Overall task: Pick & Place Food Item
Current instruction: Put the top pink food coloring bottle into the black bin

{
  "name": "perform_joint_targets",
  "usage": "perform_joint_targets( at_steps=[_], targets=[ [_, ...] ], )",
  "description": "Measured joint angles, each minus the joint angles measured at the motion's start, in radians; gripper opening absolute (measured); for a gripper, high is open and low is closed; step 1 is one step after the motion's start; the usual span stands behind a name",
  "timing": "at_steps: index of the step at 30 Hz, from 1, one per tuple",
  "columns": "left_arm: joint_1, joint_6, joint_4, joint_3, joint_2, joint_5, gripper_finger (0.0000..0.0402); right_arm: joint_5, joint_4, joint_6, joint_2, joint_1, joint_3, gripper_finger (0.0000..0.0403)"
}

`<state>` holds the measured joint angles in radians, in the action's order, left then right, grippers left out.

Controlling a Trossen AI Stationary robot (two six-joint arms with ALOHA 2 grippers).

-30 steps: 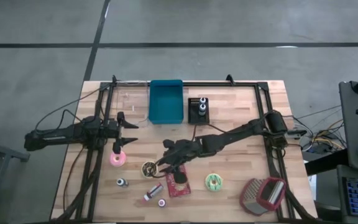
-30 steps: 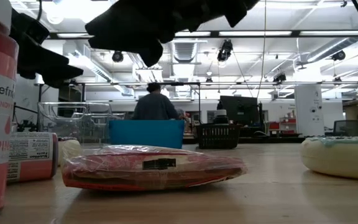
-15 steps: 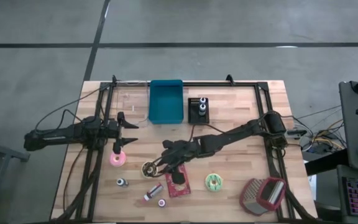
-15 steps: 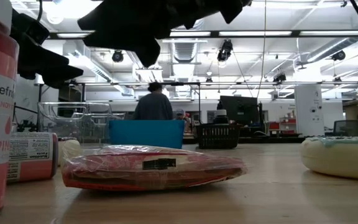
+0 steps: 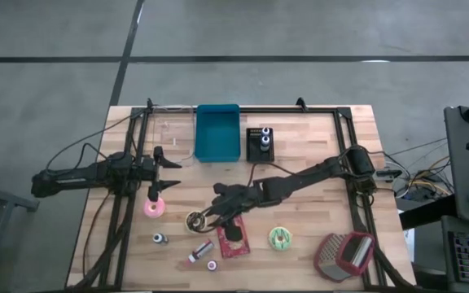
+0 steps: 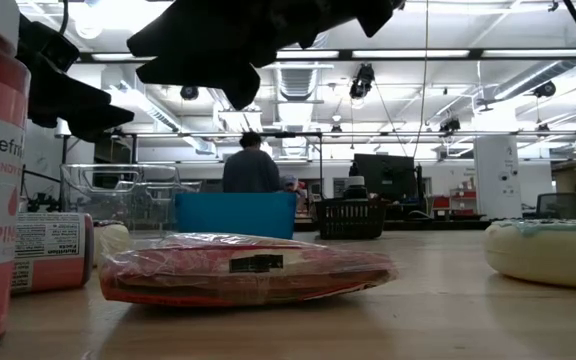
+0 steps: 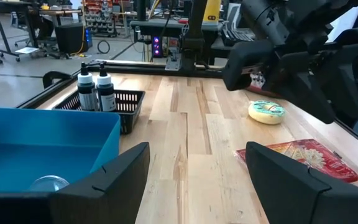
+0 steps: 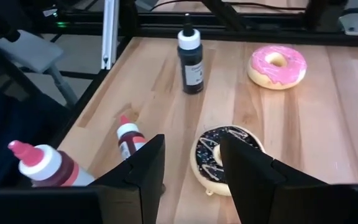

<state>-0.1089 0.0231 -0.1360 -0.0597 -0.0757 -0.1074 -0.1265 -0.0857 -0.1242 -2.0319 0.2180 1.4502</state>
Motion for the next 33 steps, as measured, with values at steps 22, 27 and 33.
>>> perform_joint_targets(
  at_steps=[22, 27, 33],
  targets=[
    [0.000, 0.000, 0.000, 0.000, 0.000, 0.000, 0.0273, 0.103, -0.006, -0.002, 0.000, 0.000, -0.009, 0.0213],
    [0.000, 0.000, 0.000, 0.000, 0.000, 0.000, 0.0273, 0.103, -0.087, 0.069, 0.001, 0.000, -0.068, 0.0215],
    [0.000, 0.000, 0.000, 0.000, 0.000, 0.000, 0.0273, 0.099, -0.291, 0.084, 0.012, -0.007, -0.185, 0.0215]
  ],
)
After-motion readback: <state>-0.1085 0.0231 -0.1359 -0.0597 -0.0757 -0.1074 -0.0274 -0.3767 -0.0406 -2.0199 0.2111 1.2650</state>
